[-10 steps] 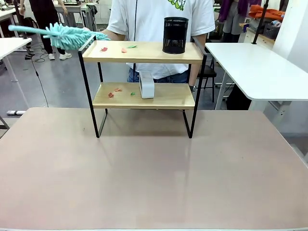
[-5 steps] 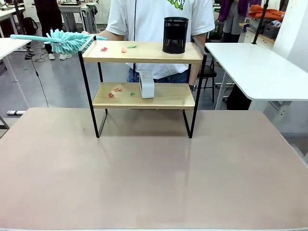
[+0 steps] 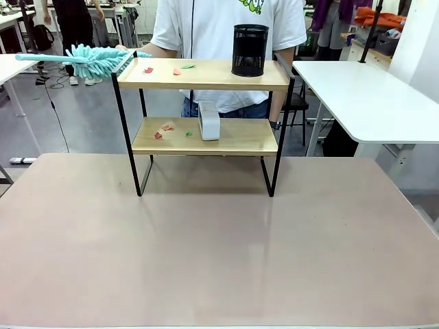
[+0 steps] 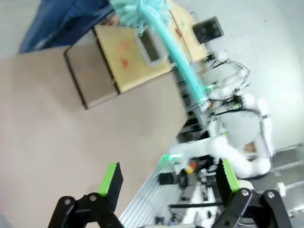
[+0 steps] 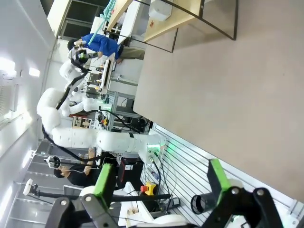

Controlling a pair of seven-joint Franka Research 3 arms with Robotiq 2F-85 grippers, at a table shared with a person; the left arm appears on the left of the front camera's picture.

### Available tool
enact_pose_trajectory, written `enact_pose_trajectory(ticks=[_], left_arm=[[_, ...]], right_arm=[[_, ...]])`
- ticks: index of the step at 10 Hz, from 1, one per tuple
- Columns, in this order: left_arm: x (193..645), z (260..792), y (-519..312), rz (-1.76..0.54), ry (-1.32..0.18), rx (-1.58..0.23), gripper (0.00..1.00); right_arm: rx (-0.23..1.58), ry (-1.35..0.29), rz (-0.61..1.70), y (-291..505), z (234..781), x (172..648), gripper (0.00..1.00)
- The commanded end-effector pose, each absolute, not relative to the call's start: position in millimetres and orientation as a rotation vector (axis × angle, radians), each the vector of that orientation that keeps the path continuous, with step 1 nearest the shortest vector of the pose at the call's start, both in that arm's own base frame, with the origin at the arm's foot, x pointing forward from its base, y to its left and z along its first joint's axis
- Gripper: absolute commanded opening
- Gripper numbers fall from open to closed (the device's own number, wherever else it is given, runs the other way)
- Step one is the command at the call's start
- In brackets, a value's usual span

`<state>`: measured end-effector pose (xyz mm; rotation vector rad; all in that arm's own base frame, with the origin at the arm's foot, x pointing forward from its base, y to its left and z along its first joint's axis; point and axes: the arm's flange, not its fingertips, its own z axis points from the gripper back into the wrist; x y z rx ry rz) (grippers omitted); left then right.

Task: Clean the shelf.
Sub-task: Pick up the Duster from the human.

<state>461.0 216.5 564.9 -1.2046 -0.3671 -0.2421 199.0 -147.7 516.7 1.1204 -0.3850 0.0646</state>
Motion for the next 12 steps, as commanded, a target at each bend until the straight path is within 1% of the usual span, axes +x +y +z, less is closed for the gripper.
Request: enact_pose_trajectory(ticks=[1, 2, 5, 6, 7, 8, 10, 11, 12], left_arm=[[495.7, 565.6, 250.8, -0.070, -0.333, -1.337, 1.00], [461.0, 564.9, 216.5, -0.242, -0.367, -1.205, 1.00], [461.0, 564.9, 216.5, -0.242, -0.367, -1.205, 1.00], [478.1, 566.0, 228.1, -0.215, -0.340, -1.237, 1.00], [485.3, 567.2, 215.2, -0.249, -0.196, -1.232, 1.00], [498.8, 575.7, 203.4, -0.229, -0.104, -1.270, 1.00], [537.8, 584.0, 183.2, -0.064, 0.062, -1.287, 1.00], [551.1, 582.9, 175.4, -0.052, 0.125, -1.330, 1.00], [555.6, 580.9, 168.3, -0.038, 0.151, -1.364, 1.00]], right_arm=[[1.131, -0.408, 0.090, -149.1, 519.5, 199.8, 1.00], [1.131, -0.408, 0.090, -149.1, 519.5, 199.8, 1.00], [1.131, -0.408, 0.090, -149.1, 519.5, 199.8, 1.00], [1.131, -0.408, 0.090, -149.1, 519.5, 199.8, 1.00], [1.131, -0.408, 0.090, -149.1, 519.5, 199.8, 1.00], [1.131, -0.408, 0.090, -149.1, 519.5, 199.8, 1.00], [1.131, -0.408, 0.090, -149.1, 519.5, 199.8, 1.00], [1.131, -0.408, 0.090, -149.1, 519.5, 199.8, 1.00], [1.131, -0.408, 0.090, -149.1, 519.5, 199.8, 1.00]])
